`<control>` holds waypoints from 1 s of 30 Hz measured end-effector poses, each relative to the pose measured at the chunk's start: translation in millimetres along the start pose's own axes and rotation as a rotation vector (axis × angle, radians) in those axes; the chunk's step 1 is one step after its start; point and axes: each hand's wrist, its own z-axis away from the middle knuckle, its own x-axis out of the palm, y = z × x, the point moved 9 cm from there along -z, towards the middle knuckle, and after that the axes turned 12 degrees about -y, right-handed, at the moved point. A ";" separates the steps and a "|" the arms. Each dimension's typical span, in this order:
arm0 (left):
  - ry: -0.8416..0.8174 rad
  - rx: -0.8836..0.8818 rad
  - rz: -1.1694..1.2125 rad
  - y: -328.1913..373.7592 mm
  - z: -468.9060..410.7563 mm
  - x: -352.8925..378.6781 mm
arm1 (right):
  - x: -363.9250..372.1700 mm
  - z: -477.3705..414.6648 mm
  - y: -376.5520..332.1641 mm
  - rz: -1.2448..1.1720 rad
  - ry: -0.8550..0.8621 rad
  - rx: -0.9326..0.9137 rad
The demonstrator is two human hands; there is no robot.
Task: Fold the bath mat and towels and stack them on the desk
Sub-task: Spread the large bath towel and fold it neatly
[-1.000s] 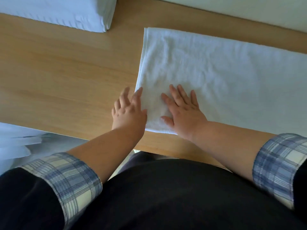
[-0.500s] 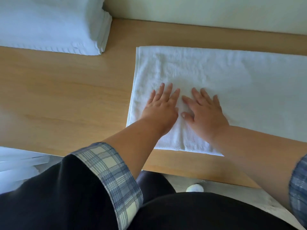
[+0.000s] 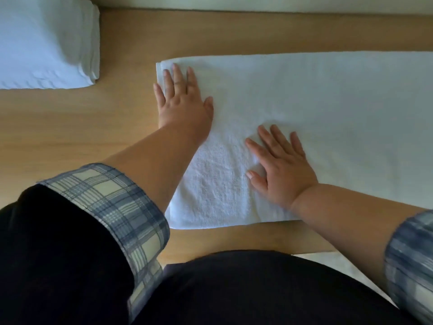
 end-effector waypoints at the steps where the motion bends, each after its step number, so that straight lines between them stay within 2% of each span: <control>1: 0.006 0.139 -0.012 18.4 10.0 3.1 | 0.1 -0.2 -0.1 0.000 -0.009 -0.002; 3: -0.043 0.416 -0.073 51.0 34.5 18.9 | 0.0 0.1 -0.2 -0.001 -0.014 -0.003; 4: -0.075 0.446 -0.114 52.4 37.0 23.3 | 0.2 0.2 0.0 -0.004 -0.020 -0.003; 5: -0.084 0.396 -0.128 44.8 28.9 21.0 | 0.6 0.4 0.6 -0.008 -0.032 -0.004; 8: -0.064 0.042 -0.087 6.4 -9.4 -1.7 | -0.5 1.0 3.3 -0.032 -0.059 -0.026; 10: -0.043 -0.013 -0.061 15.4 -14.7 -10.6 | -4.8 2.3 6.9 -0.075 -0.060 -0.046; 13: -0.030 0.280 -0.048 101.3 19.3 8.5 | -11.4 6.5 36.4 -0.124 -0.032 -0.007; 15: -0.075 0.374 -0.071 155.2 47.9 34.6 | -11.3 13.8 79.9 -0.133 -0.029 0.085; 21: -0.096 0.377 -0.125 273.5 65.7 68.4 | -0.1 59.4 225.0 -0.117 -0.054 0.227; 26: -0.123 0.434 -0.174 383.0 69.7 89.2 | 12.1 102.8 313.1 -0.141 -0.046 0.301; 30: -0.141 0.457 -0.199 443.0 70.4 100.6 | 19.7 140.3 377.3 -0.160 -0.030 0.356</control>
